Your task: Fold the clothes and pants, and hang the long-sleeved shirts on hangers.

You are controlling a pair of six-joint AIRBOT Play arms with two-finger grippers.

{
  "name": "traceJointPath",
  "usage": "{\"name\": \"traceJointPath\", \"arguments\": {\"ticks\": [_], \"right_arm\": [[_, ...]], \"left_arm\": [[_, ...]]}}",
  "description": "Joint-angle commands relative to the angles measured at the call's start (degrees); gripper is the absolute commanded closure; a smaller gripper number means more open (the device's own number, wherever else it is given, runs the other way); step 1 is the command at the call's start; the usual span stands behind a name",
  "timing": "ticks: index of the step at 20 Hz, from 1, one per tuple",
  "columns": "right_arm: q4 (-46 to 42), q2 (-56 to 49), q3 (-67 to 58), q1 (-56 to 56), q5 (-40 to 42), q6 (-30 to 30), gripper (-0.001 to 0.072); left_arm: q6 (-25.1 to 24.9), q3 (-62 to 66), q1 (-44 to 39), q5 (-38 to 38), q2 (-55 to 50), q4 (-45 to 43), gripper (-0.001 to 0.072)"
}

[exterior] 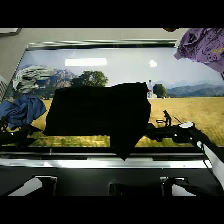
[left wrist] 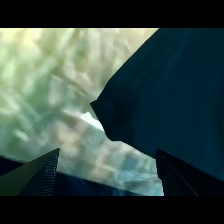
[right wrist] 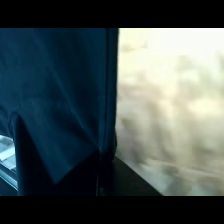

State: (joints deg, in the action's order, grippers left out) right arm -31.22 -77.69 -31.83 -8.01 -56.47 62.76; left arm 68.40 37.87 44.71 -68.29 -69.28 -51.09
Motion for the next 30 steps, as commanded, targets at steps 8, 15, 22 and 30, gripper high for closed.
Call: {"name": "traceJointPath", "arguments": {"ticks": [8, 15, 22, 30], "right_arm": [[1.42, 0.44, -0.11, 0.04, -4.04, 0.52, 0.0685], [1.44, 0.44, -0.11, 0.04, -6.14, 0.70, 0.0685], [-0.24, 5.66, -4.83, 0.04, -6.60, 0.81, 0.0686], [-5.92, 7.76, -49.57, 0.04, -7.28, 6.19, 0.0687]], "left_arm": [[-5.38, -1.16, -5.42, 8.70, -6.27, 5.70, 0.0059], [-4.22, -1.16, -8.48, 11.80, -8.11, 5.68, 0.0232], [-4.11, 2.86, -9.79, 9.38, -6.67, 6.58, 0.0695], [5.31, 30.75, -23.82, 8.74, 5.90, 6.10, 0.0696]]}}
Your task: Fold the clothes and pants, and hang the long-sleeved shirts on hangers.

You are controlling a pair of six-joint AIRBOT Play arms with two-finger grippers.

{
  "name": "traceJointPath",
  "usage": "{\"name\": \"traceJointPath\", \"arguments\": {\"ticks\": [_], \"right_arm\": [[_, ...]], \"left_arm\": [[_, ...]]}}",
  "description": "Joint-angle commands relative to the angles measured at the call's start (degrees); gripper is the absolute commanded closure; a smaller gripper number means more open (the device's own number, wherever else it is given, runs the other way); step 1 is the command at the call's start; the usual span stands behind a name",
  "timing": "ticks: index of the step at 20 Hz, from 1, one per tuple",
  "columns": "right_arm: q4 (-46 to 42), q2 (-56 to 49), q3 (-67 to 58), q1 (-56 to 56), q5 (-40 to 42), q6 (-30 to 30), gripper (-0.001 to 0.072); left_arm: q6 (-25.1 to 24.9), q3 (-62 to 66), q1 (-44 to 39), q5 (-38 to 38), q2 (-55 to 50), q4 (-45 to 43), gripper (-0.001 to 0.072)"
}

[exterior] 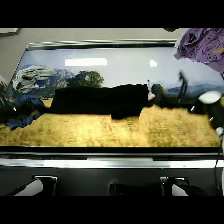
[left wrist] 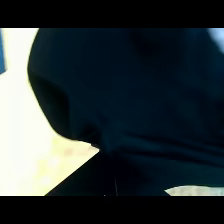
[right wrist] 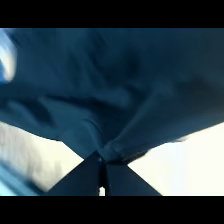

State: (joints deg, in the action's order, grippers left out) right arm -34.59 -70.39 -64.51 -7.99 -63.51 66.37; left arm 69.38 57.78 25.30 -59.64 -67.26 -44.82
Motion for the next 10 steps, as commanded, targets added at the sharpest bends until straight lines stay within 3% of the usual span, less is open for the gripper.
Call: {"name": "traceJointPath", "arguments": {"ticks": [1, 6, 10], "right_arm": [[-4.68, 0.66, -24.46, 0.02, -1.31, 3.76, 0.0687], [-20.72, 8.09, -52.43, 0.02, -6.91, 9.68, 0.0686], [-29.27, 21.53, -54.69, 0.02, -4.98, 13.05, 0.0686]], "left_arm": [[6.73, 16.39, -5.77, 0.07, 5.57, -1.97, 0.0696], [19.08, 38.97, -8.96, -4.81, 16.35, -23.19, 0.0696], [25.57, 42.80, -8.96, -7.41, 28.30, -35.21, 0.0695]]}}
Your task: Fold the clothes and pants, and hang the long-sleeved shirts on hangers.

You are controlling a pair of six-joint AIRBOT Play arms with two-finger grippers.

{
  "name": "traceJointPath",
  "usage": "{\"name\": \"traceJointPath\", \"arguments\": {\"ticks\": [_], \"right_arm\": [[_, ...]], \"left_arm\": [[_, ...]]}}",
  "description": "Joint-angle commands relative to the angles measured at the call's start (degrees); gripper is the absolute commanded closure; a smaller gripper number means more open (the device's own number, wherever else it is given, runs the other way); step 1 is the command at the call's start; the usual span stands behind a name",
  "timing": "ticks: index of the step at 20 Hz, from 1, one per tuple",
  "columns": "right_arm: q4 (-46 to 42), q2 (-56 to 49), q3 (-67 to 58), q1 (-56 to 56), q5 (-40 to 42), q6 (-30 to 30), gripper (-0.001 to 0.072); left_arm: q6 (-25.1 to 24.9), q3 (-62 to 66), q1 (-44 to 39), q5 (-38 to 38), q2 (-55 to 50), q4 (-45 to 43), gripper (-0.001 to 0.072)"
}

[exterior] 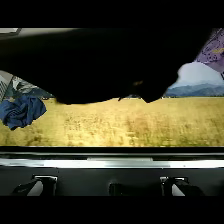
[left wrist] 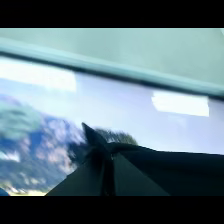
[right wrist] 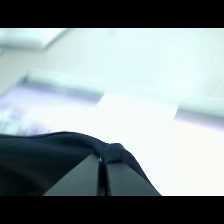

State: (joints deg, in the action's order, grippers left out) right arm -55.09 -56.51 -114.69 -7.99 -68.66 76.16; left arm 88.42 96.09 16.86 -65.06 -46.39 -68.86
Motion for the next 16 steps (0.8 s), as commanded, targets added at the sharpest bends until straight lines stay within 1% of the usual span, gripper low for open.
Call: {"name": "traceJointPath", "arguments": {"ticks": [1, 3, 5, 7, 9, 10, 13, 14, 16], "right_arm": [[-10.62, 9.97, -4.50, 0.02, -0.33, 3.72, 0.0686], [-14.01, 12.96, -4.50, 0.02, -0.55, 5.38, 0.0686], [-15.19, 13.64, -4.44, 0.02, -0.85, 7.30, 0.0686], [-14.71, 12.68, -2.75, 0.02, -1.55, 9.49, 0.0685], [-14.51, 9.57, -0.66, 0.02, -4.90, 13.68, 0.0685], [-14.40, 7.02, -0.04, 0.02, -7.58, 15.47, 0.0685], [-14.05, -3.76, 2.73, 0.02, -14.84, 18.43, 0.0685], [-13.90, -7.39, 4.24, 0.04, -15.32, 18.40, 0.0685], [-13.99, -15.37, 7.37, 0.04, -13.77, 18.12, 0.0685]], "left_arm": [[8.79, 4.46, -0.52, -2.12, 10.10, -13.11, 0.0695], [11.50, 4.46, -0.52, -2.08, 13.68, -14.99, 0.0695], [12.15, 4.46, -0.52, -2.08, 14.56, -14.97, 0.0695], [12.13, 4.15, -0.52, -2.05, 13.14, -14.97, 0.0694], [11.80, 3.10, -0.52, -2.10, 9.64, -13.53, 0.0695], [10.08, 2.05, -0.55, -2.10, 7.04, -11.32, 0.0694], [2.21, -2.34, -0.61, -2.05, -3.63, -1.38, 0.0694], [0.48, -3.76, -1.14, -1.81, -8.46, 0.13, 0.0694], [-2.36, -5.42, -2.99, -0.02, -18.78, 0.09, 0.0694]]}}
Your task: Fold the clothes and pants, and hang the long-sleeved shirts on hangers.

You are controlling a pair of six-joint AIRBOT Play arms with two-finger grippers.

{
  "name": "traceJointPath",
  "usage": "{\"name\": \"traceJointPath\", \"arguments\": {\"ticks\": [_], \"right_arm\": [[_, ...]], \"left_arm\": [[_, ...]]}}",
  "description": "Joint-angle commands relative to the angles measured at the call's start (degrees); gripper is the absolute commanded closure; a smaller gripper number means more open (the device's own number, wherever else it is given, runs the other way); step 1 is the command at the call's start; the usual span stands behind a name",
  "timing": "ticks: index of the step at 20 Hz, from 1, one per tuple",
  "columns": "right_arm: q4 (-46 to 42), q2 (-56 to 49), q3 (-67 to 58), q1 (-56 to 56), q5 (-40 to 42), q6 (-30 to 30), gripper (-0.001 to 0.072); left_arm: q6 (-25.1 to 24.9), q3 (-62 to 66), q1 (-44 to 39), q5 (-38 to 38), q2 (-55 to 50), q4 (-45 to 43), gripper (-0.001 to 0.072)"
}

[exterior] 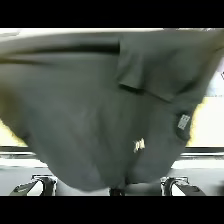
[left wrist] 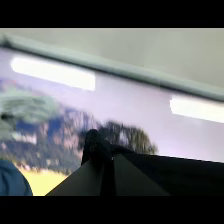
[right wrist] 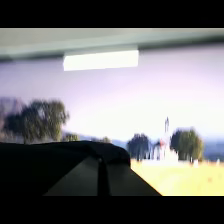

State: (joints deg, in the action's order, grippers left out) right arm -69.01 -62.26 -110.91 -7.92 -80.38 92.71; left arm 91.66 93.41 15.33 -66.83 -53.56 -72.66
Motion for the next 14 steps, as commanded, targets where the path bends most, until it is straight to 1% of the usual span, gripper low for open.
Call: {"name": "traceJointPath", "arguments": {"ticks": [1, 3, 5, 7, 9, 11, 14], "right_arm": [[-0.09, -13.11, 5.20, -0.02, 0.02, 1.03, 0.0685], [-0.07, -20.50, 7.45, -0.02, 5.01, 0.96, 0.0685], [-0.02, -28.09, 7.78, -0.02, 9.20, 1.01, 0.0685], [0.22, -34.82, 7.78, -0.02, 14.14, 1.16, 0.0685], [0.48, -40.13, 7.78, -0.02, 18.53, 1.14, 0.0685], [0.46, -43.91, 7.78, -0.02, 20.41, 1.07, 0.0685], [0.37, -46.95, 7.78, -0.02, 18.47, 0.44, 0.0685]], "left_arm": [[-6.88, -2.78, -2.47, 2.75, -16.87, 3.91, 0.0695], [-6.93, -2.78, -4.52, 6.38, -27.30, 3.91, 0.0694], [-6.88, -2.64, -6.34, 12.07, -35.95, 3.91, 0.0694], [-6.86, -2.62, -7.69, 18.67, -42.10, 3.91, 0.0694], [-6.86, -1.40, -8.28, 22.43, -46.51, 3.48, 0.0695], [-6.84, 0.04, -8.13, 22.49, -49.64, 3.43, 0.0695], [-6.86, 0.04, -7.78, 20.33, -51.30, 2.73, 0.0694]]}}
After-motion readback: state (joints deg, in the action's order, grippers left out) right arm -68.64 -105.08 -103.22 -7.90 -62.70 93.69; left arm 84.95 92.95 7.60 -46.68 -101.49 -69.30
